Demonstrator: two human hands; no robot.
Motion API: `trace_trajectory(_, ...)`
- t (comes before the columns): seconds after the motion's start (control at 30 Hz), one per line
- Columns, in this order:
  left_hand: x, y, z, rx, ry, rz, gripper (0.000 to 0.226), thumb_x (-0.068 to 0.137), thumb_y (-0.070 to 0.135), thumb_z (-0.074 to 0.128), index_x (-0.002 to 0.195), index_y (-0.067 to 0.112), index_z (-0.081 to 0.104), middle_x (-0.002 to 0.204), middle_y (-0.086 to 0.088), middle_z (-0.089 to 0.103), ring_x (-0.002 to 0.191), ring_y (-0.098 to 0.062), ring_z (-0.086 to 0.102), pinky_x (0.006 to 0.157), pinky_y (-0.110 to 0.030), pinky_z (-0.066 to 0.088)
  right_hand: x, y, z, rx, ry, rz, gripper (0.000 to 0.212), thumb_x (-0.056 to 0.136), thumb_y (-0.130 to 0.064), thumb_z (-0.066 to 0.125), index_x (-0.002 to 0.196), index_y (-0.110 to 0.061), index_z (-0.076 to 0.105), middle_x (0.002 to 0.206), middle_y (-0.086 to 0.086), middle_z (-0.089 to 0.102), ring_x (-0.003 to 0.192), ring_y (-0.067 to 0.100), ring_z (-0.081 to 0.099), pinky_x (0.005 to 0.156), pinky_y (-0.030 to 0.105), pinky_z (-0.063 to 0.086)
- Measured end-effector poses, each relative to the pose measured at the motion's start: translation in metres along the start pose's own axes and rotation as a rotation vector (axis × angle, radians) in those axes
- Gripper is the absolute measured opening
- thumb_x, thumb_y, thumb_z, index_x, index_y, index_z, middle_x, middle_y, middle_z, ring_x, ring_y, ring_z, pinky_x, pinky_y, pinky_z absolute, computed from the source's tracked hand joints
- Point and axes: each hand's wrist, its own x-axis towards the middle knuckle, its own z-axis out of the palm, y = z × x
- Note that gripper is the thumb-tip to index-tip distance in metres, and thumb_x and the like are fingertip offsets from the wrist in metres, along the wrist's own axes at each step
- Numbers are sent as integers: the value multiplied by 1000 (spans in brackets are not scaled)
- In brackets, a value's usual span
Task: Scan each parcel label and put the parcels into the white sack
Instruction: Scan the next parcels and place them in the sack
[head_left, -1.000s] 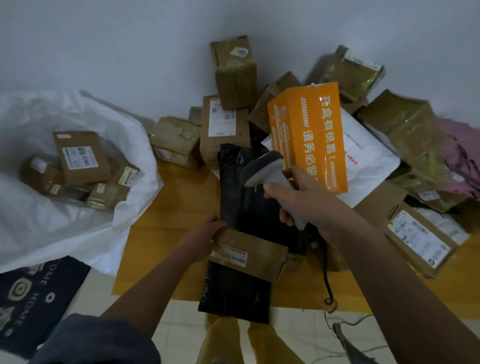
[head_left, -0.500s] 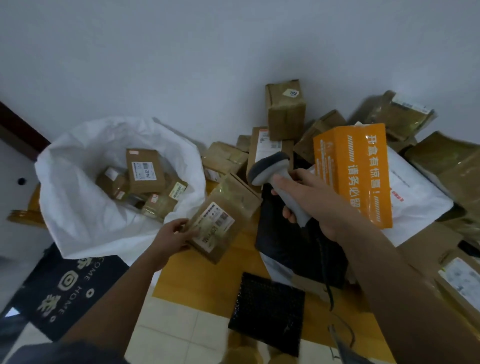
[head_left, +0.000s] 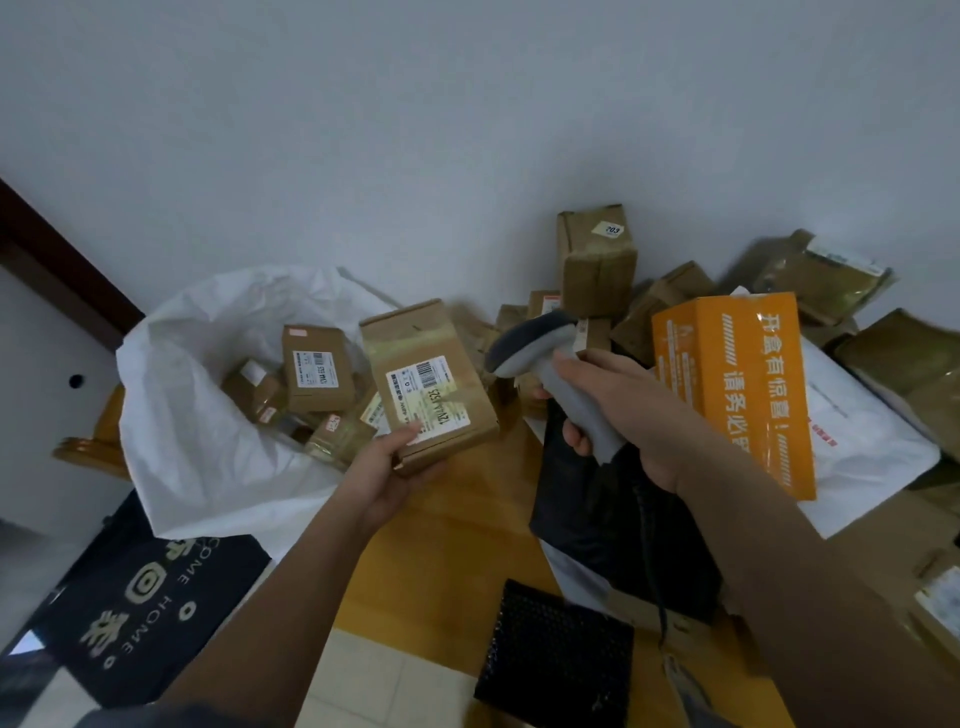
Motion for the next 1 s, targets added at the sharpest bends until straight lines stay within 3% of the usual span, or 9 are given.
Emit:
trace_trajectory(0.13, 3, 14, -12, 146, 43, 47, 22, 90, 13, 66, 111, 11, 60, 116, -16, 68, 100, -27, 66, 86, -41, 56, -5, -11, -10, -200, -110, -50, 37, 97, -42, 54, 114, -10, 58, 80, 7, 61, 53, 11, 57, 48, 22, 45)
trace_trajectory(0.3, 2, 29, -26, 267, 70, 93, 39, 87, 19, 71, 123, 12, 59, 101, -10, 74, 92, -23, 70, 78, -35, 56, -10, -29, -15, -269, -207, -135, 50, 84, -46, 60, 118, -9, 59, 107, 22, 65, 59, 20, 56, 51, 28, 47)
trace_trajectory(0.37, 1, 30, -29, 313, 71, 95, 38, 88, 18, 69, 124, 13, 60, 106, -12, 73, 91, -23, 69, 80, -35, 56, -12, -34, -16, -285, -239, -149, 53, 80, -47, 60, 119, -11, 58, 102, 17, 67, 58, 19, 55, 51, 28, 46)
trace_trajectory(0.47, 0, 31, -31, 333, 60, 78, 35, 91, 17, 65, 125, 12, 60, 113, -15, 71, 97, -26, 68, 81, -36, 55, -16, -39, -19, -309, -238, -157, 40, 90, -40, 58, 118, -12, 57, 79, -3, 67, 55, 16, 54, 49, 25, 45)
trace_trajectory(0.57, -2, 29, -32, 328, 71, 115, 41, 89, 15, 68, 129, 12, 57, 113, -13, 71, 99, -26, 69, 74, -32, 56, -19, -41, -21, -289, -243, -169, 48, 84, -44, 58, 120, -13, 56, 95, 8, 67, 54, 13, 54, 48, 22, 45)
trace_trajectory(0.67, -2, 19, -27, 577, 199, 465, 48, 80, 6, 77, 123, 12, 57, 113, -3, 64, 103, -22, 64, 73, -24, 54, -18, -40, -18, -110, -158, -152, 39, 89, -38, 58, 118, -12, 56, 99, 12, 66, 51, 11, 53, 46, 21, 45)
trace_trajectory(0.77, 0, 10, -26, 1079, 253, 1014, 50, 72, 0, 78, 115, 10, 55, 114, -6, 53, 107, -24, 51, 88, -37, 47, -2, -27, -9, 112, 118, -78, 34, 93, -34, 63, 121, -16, 54, 97, 7, 64, 52, 10, 52, 48, 23, 46)
trace_trajectory(0.9, -4, 8, -26, 1290, 150, 1513, 39, 77, 4, 62, 113, 9, 47, 118, -9, 41, 114, -32, 44, 102, -48, 40, 24, -3, -5, 244, 388, 37, 68, 84, -34, 75, 139, -18, 39, 99, 7, 61, 62, 10, 55, 50, 22, 48)
trace_trajectory(1.0, -6, 5, -22, 1362, 53, 1742, 21, 87, 7, 56, 105, 6, 47, 117, -16, 43, 116, -37, 47, 110, -62, 30, 37, 11, -9, 289, 419, 113, 84, 75, -44, 80, 140, -13, 38, 99, 9, 60, 63, 13, 56, 52, 25, 48)
